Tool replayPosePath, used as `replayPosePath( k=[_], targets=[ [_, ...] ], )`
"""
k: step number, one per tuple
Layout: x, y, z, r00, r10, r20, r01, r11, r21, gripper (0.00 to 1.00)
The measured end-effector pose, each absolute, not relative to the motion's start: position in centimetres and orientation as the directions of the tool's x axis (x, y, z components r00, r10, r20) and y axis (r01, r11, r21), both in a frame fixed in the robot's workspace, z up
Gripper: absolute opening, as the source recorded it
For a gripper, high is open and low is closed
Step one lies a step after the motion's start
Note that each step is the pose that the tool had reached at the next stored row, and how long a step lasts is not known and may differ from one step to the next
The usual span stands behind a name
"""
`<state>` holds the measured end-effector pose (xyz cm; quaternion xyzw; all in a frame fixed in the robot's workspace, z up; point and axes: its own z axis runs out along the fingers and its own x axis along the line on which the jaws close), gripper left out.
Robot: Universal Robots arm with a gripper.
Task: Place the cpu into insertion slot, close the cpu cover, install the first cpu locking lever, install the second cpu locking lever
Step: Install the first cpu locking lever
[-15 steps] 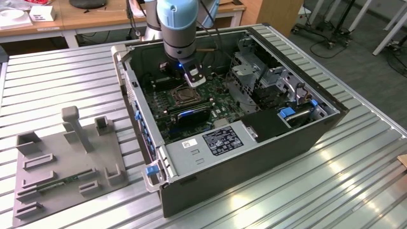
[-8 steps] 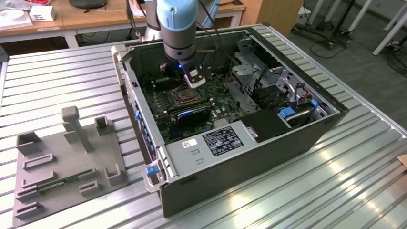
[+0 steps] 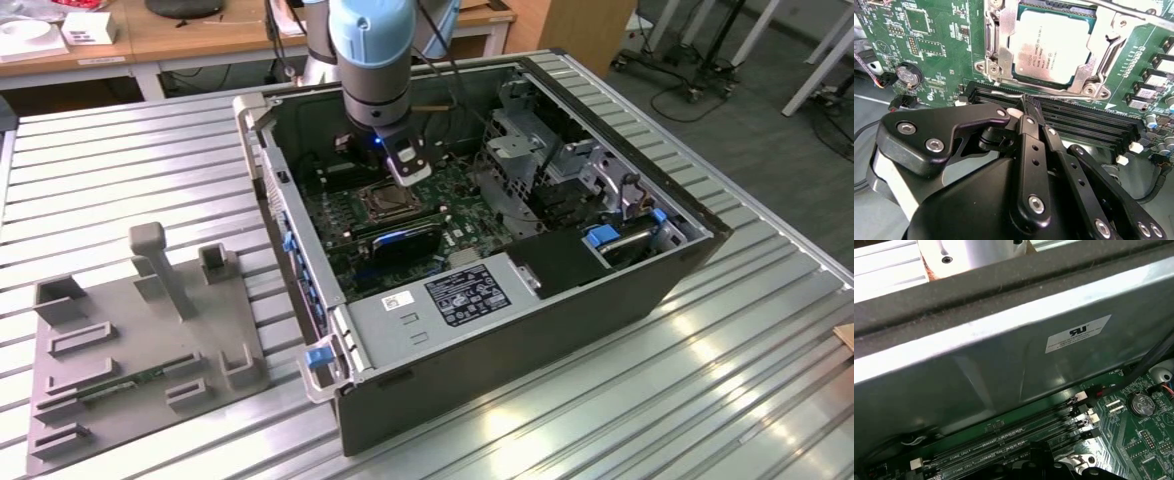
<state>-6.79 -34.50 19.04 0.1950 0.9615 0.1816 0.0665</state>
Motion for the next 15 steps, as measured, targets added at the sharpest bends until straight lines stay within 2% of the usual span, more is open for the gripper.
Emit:
replayPosePath(
  k=[15],
  targets=[
    [-6.77, -34.63, 18.91, -0.915, 0.398, -0.064, 0.351, 0.864, 0.36, 0.1]
  ],
)
